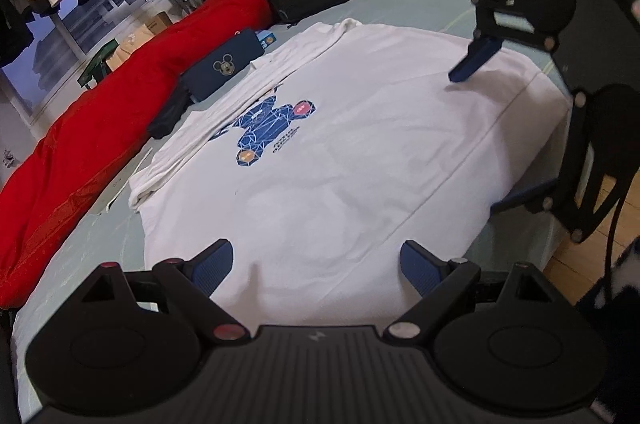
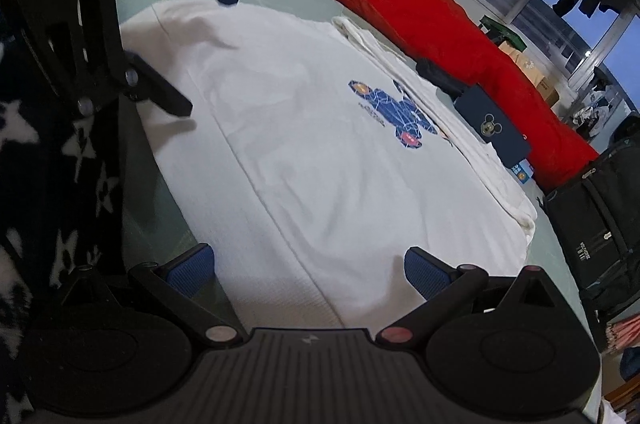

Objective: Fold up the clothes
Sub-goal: 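Bring both open tools together above the shirt hem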

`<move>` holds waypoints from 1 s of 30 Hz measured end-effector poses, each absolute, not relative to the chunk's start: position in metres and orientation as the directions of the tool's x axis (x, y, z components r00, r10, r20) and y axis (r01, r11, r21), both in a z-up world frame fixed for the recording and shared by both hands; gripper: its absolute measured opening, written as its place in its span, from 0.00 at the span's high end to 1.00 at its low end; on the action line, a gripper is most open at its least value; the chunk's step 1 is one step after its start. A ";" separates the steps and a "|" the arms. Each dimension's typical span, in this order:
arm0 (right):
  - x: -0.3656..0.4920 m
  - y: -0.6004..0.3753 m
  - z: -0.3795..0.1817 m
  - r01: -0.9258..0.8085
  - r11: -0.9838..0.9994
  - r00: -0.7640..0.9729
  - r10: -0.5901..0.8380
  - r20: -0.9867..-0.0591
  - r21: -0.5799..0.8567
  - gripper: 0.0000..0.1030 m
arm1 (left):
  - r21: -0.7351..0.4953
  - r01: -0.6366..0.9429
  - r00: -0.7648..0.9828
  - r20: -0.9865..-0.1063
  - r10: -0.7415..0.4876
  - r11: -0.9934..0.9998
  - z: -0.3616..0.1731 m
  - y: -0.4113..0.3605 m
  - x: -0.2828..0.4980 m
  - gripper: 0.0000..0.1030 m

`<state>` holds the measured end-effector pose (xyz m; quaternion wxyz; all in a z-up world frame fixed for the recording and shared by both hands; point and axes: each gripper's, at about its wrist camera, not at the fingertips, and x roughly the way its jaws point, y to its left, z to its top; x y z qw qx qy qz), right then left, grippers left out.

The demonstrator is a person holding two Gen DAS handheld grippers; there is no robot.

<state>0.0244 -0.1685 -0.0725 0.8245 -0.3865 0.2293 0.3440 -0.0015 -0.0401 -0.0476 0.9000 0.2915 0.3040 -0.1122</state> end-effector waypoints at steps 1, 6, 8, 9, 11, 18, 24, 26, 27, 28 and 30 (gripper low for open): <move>0.024 -0.168 -0.075 -0.742 0.460 0.661 0.384 -0.644 -0.488 0.00 | 0.456 0.381 0.791 -0.611 -0.028 0.804 -0.046 -0.041 -0.002 0.12; 0.023 -0.161 -0.083 -0.708 0.426 0.704 0.361 -0.612 -0.563 0.00 | 0.486 0.388 0.814 -0.579 -0.045 0.783 -0.035 -0.038 -0.004 0.12; 0.015 -0.160 -0.080 -0.670 0.410 0.743 0.354 -0.568 -0.620 0.00 | 0.509 0.400 0.822 -0.566 -0.053 0.762 -0.033 -0.038 -0.007 0.12; 0.011 -0.160 -0.078 -0.647 0.406 0.762 0.354 -0.542 -0.645 0.00 | 0.520 0.410 0.825 -0.562 -0.061 0.749 -0.033 -0.039 -0.009 0.12; 0.007 -0.162 -0.073 -0.606 0.419 0.795 0.360 -0.489 -0.677 0.00 | 0.526 0.451 0.816 -0.571 -0.094 0.721 -0.036 -0.042 -0.012 0.12; 0.009 -0.168 -0.049 -0.546 0.511 0.836 0.375 -0.400 -0.663 0.00 | 0.594 0.525 0.805 -0.579 -0.130 0.609 -0.061 -0.068 -0.015 0.12; 0.012 -0.173 -0.036 -0.547 0.546 0.837 0.387 -0.388 -0.635 0.00 | 0.667 0.418 0.855 -0.518 -0.019 0.617 -0.077 -0.067 0.006 0.12; 0.011 -0.174 -0.037 -0.577 0.532 0.816 0.408 -0.409 -0.620 0.00 | 0.631 0.373 0.866 -0.499 -0.012 0.680 -0.067 -0.059 0.010 0.12; 0.011 -0.174 -0.037 -0.591 0.524 0.806 0.418 -0.419 -0.613 0.00 | 0.621 0.350 0.875 -0.485 -0.008 0.701 -0.062 -0.055 0.011 0.12; 0.010 -0.174 -0.038 -0.606 0.517 0.795 0.429 -0.430 -0.605 0.00 | 0.611 0.327 0.883 -0.470 -0.003 0.721 -0.057 -0.051 0.012 0.12; 0.008 -0.170 -0.041 -0.640 0.489 0.767 0.456 -0.452 -0.593 0.00 | 0.591 0.307 0.890 -0.455 -0.006 0.746 -0.047 -0.047 0.014 0.12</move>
